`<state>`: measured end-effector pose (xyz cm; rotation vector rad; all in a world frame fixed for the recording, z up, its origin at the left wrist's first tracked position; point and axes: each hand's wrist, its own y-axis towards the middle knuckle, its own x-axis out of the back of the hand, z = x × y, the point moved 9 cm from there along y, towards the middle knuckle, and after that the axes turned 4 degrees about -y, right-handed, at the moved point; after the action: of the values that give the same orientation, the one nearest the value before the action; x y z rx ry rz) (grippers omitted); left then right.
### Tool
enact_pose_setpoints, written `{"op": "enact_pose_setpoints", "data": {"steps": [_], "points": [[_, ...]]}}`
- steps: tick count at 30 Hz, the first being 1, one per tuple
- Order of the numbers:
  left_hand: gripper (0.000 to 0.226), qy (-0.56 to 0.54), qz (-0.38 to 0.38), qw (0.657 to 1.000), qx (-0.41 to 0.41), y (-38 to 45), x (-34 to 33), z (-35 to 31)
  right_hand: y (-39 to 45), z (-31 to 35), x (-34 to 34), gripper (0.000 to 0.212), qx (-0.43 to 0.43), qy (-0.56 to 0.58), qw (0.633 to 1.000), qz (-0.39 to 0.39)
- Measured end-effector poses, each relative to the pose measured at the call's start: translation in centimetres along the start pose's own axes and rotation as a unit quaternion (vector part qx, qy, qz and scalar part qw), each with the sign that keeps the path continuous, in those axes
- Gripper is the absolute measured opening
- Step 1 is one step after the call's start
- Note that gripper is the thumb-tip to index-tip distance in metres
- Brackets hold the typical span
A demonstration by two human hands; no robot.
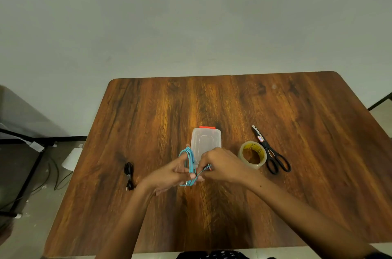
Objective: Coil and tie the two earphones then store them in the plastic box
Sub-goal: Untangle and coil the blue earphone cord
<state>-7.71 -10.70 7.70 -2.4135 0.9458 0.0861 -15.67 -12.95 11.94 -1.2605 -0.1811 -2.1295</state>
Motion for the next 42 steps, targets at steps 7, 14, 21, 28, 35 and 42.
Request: {"op": "enact_pose_setpoints", "data": {"steps": [7, 14, 21, 28, 35, 42], "points": [[0.063, -0.023, 0.146, 0.988, 0.034, -1.3, -2.9, 0.9, 0.7, -1.4, 2.3, 0.013, 0.044, 0.137, 0.989, 0.021], [0.069, -0.056, 0.239, 0.969, 0.02, -2.2, -4.9, 0.6, 1.1, -3.2, 2.2, 0.015, 0.055, 0.296, 0.954, -0.003], [0.067, -0.073, 0.265, 0.961, 0.03, -2.3, -5.4, 0.9, 0.5, -4.8, 0.5, 0.015, 0.028, 0.372, 0.928, 0.017], [0.074, -0.096, 0.256, 0.96, 0.062, -1.9, -5.6, 3.0, -0.8, -4.6, -3.5, 0.027, -0.015, 0.559, 0.801, 0.213], [0.09, -0.076, 0.127, 0.986, 0.079, -1.8, -3.9, 5.0, -2.4, -2.8, -5.5, 0.034, -0.004, 0.598, 0.709, 0.373], [0.06, -0.208, 0.281, 0.937, -0.018, -2.3, -6.6, 1.7, -1.6, -3.2, -5.4, 0.026, -0.032, 0.588, 0.722, 0.363]]}}
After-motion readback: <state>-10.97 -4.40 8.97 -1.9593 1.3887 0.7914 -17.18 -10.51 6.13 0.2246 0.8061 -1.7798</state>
